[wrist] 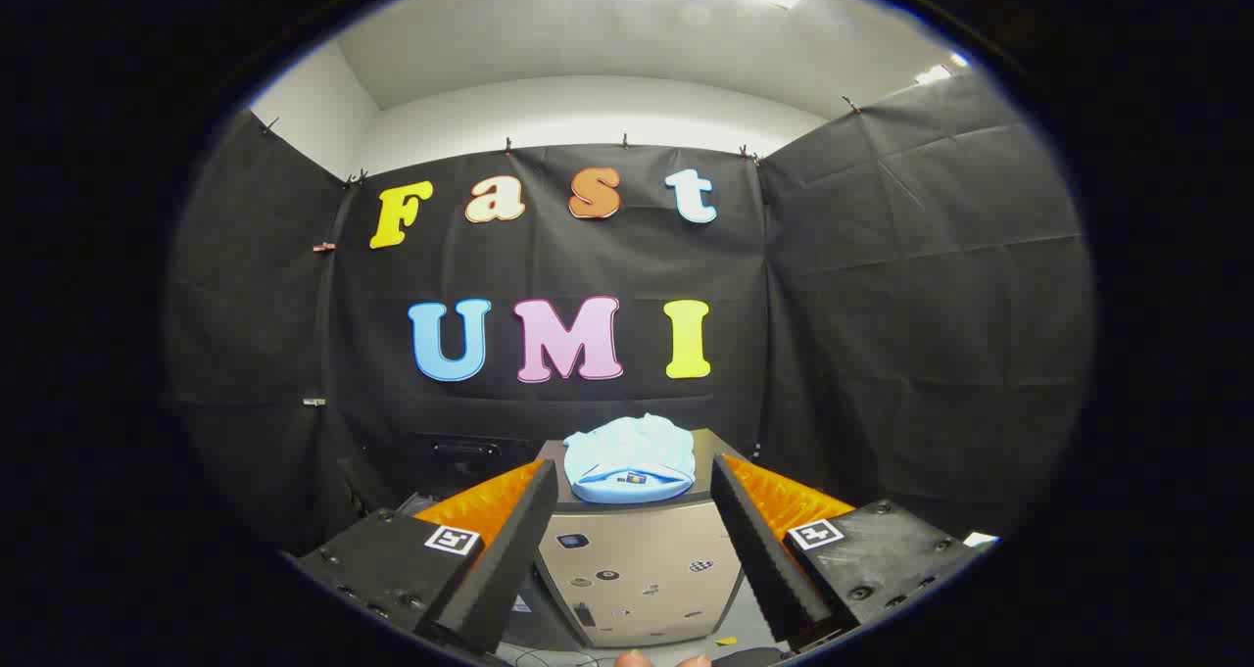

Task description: Put the clothes into the washing machine and then close the washing machine lid.

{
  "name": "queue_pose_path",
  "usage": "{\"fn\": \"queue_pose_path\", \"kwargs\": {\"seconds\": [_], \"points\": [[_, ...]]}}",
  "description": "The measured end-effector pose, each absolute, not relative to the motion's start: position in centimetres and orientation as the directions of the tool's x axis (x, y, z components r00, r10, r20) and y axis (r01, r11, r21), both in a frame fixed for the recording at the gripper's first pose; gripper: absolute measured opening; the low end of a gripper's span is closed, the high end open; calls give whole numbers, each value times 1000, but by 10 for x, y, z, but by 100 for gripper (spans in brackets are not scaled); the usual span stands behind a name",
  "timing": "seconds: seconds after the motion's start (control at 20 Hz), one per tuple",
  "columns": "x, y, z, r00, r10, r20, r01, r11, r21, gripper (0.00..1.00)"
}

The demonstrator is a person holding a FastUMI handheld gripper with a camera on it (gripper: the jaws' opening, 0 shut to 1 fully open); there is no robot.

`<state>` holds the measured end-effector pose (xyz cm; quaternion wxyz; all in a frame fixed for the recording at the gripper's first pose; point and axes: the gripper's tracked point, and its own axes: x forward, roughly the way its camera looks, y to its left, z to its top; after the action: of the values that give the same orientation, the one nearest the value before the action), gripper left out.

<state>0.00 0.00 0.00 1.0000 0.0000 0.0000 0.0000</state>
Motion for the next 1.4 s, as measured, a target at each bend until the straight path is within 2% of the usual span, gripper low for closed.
{"fn": "queue_pose_path", "kwargs": {"seconds": [1.4], "points": [[14, 10, -1, 999, 37, -9, -37, 999, 22, 98]]}}
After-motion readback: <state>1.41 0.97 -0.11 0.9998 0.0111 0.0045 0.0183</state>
